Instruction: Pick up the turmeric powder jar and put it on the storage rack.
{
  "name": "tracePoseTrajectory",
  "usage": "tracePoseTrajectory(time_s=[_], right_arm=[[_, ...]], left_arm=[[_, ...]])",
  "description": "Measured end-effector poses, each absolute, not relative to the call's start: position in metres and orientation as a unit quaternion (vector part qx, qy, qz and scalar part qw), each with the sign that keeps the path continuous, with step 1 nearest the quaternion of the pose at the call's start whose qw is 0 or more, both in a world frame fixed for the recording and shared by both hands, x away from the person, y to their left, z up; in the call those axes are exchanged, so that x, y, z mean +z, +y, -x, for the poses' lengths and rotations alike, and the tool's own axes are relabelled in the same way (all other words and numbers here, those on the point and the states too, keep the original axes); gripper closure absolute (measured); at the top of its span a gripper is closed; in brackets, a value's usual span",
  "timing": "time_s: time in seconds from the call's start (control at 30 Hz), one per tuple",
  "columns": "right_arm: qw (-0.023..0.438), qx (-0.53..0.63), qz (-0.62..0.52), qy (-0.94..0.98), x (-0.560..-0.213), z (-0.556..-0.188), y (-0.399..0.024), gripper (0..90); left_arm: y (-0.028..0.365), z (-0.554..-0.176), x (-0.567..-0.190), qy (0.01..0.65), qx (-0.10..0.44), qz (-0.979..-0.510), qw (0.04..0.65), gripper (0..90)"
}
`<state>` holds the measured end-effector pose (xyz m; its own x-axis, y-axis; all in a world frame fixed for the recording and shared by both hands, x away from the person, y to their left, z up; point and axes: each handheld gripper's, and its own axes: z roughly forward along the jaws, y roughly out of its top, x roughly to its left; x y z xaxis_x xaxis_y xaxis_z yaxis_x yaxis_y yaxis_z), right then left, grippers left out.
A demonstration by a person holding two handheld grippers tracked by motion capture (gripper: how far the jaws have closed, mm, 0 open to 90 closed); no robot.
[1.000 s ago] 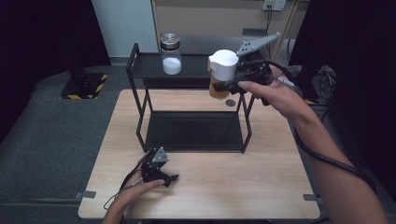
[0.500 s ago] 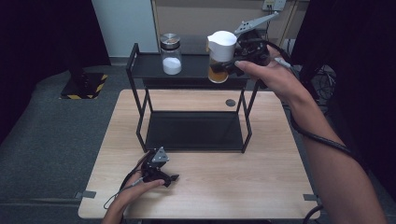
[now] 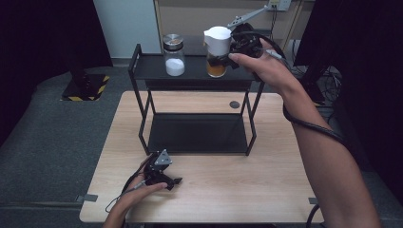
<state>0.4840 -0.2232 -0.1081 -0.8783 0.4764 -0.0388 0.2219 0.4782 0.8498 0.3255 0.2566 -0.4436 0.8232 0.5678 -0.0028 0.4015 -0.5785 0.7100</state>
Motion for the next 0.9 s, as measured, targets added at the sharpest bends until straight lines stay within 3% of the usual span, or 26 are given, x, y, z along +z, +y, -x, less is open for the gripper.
tracePoseTrajectory(time_s=[0.9], right_arm=[[0.127,0.462,-0.224,0.849,-0.116,-0.500,-0.210,31.9]], left_arm=[[0.257,-0.326,-0.444,0.274,0.113,-0.882,0.368,0.0]])
